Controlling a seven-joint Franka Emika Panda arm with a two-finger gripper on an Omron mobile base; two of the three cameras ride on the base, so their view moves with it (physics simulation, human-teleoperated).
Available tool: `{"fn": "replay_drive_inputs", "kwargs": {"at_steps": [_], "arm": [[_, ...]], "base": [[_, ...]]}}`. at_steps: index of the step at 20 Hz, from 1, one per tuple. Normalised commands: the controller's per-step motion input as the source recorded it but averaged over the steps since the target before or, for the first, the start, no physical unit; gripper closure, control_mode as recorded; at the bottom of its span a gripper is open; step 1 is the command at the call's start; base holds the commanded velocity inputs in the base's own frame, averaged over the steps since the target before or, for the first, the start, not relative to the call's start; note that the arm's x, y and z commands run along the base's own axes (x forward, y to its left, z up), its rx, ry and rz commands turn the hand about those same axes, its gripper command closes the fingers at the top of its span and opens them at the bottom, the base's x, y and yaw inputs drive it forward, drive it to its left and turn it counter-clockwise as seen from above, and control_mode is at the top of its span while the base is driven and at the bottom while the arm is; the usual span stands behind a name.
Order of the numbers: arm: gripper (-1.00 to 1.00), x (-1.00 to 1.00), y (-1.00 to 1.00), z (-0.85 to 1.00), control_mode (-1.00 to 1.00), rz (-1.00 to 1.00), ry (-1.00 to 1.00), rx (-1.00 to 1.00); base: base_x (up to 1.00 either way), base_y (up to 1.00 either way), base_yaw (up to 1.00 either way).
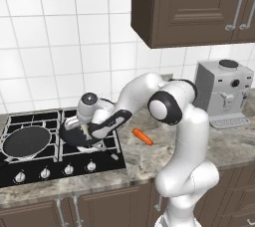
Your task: Place both pans onto different burners. Then place the carrot and the fish on different pans.
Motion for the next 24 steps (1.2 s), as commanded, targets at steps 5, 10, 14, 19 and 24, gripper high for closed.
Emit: {"fn": "replay_drive_inputs", "kwargs": {"at_steps": [5,10,14,19,24], "arm": [[1.0,0.24,0.1,-0.29,-1.0,0.0,0.0,0.0],[-1.0,0.18,0.03,-0.2,-1.0,0.0,0.0,0.0],[-1.0,0.1,0.0,0.02,-1.0,0.0,0.0,0.0],[-1.0,0.03,-0.04,0.35,-1.0,0.0,0.0,0.04],[-1.0,-0.04,-0.19,0.57,-1.0,0.0,-0.01,0.06]], "base": [[0.0,0.0,0.0],[0.0,0.0,0.0],[0.0,0.0,0.0],[0.0,0.0,0.0],[0.0,0.0,0.0]]}}
